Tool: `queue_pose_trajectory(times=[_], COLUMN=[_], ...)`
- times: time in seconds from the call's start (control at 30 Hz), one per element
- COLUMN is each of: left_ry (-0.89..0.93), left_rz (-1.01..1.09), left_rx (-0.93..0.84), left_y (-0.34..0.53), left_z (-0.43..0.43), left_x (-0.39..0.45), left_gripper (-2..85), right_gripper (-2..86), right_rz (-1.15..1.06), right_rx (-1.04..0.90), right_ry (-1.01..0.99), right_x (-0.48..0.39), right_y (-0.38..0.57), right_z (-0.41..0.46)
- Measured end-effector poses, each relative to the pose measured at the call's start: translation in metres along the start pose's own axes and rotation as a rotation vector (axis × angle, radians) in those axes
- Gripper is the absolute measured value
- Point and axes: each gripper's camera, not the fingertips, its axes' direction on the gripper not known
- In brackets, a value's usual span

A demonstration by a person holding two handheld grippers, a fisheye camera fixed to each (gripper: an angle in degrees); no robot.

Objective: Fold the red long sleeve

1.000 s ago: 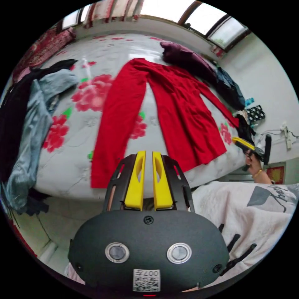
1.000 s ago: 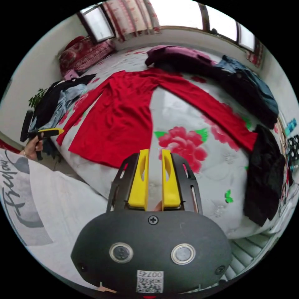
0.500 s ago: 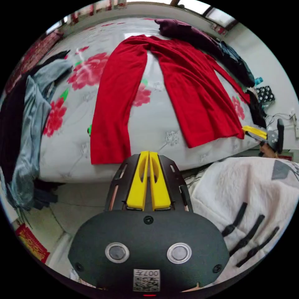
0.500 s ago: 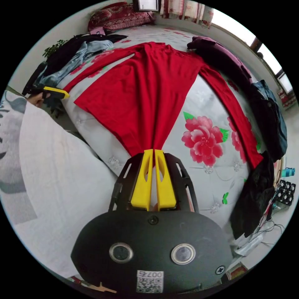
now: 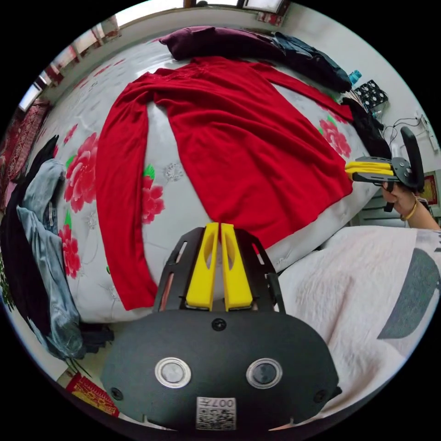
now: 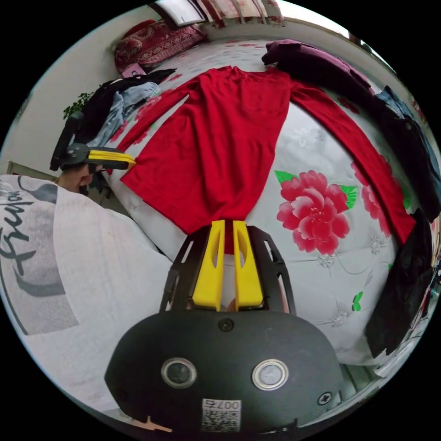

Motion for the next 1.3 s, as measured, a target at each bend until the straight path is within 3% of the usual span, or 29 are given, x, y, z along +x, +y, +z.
queue_pose_trajectory(times=[0.17,0.33,0.43,0.53,0.7,0.97,1.17,1.3], left_ry=[0.099,0.022,0.081,0.212,0.148,0.103,0.071,0.022], left_rz=[-0.058,-0.097,-0.203,-0.338,-0.496,-0.468,-0.407,-0.363], left_rx=[-0.026,-0.109,-0.118,-0.033,0.082,0.151,0.181,0.109], left_y=[0.005,0.040,0.071,0.095,0.107,0.008,-0.098,-0.151], left_z=[-0.004,-0.015,-0.017,-0.027,-0.063,-0.084,-0.078,-0.062], left_x=[-0.020,-0.036,-0.052,-0.072,-0.107,-0.171,-0.204,-0.225], left_gripper=[-0.9,-1.0,-0.9,-0.9,-0.4,5.1,5.0,1.9], right_gripper=[0.1,-0.2,-0.1,0.1,0.4,0.5,0.3,0.3], right_rz=[0.033,-0.003,-0.037,-0.060,-0.034,0.131,0.126,0.067], right_rx=[0.001,-0.027,-0.046,-0.082,0.041,0.206,0.215,0.148], right_ry=[-0.037,-0.054,-0.089,-0.148,-0.060,0.175,0.206,0.205], right_x=[0.009,0.015,0.012,0.011,0.037,0.119,0.133,0.127], right_y=[0.008,0.017,0.028,0.032,0.006,-0.151,-0.273,-0.328], right_z=[0.008,0.004,0.003,0.002,-0.037,-0.069,-0.056,-0.023])
